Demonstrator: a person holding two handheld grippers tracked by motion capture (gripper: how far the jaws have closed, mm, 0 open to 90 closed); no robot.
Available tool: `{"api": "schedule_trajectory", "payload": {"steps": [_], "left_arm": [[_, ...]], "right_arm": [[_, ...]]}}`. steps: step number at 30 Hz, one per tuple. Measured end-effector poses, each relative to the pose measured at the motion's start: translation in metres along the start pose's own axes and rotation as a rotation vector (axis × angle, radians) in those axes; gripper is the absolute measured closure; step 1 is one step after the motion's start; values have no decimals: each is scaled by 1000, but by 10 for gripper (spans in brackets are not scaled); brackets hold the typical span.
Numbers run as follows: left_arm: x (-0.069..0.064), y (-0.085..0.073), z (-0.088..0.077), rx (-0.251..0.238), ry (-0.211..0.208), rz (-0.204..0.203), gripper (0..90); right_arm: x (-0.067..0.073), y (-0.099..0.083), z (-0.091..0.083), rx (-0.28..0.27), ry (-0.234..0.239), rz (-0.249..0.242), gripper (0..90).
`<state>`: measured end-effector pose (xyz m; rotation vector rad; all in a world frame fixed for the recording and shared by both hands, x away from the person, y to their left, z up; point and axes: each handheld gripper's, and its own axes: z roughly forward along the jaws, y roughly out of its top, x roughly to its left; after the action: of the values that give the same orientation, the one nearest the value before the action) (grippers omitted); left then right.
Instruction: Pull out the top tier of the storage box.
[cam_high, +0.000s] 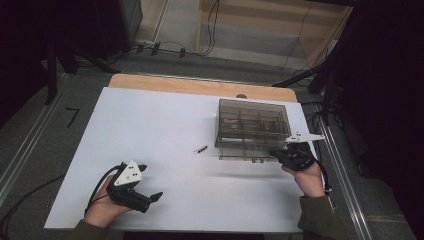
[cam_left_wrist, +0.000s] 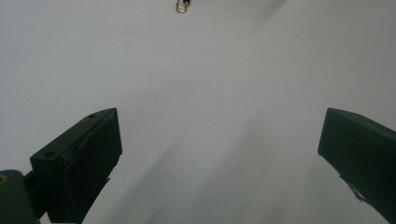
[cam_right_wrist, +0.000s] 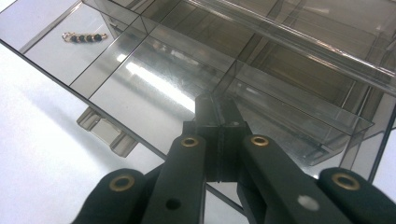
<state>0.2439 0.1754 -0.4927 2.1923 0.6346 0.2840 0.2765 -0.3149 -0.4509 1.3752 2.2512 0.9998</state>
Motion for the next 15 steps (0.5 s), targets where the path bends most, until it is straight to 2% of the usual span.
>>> {"api": "schedule_trajectory", "payload": {"steps": [15], "left_arm": [[0, 0, 0, -1, 0, -3, 0]], "right_arm": [[3, -2, -2, 1, 5, -9, 878]]}}
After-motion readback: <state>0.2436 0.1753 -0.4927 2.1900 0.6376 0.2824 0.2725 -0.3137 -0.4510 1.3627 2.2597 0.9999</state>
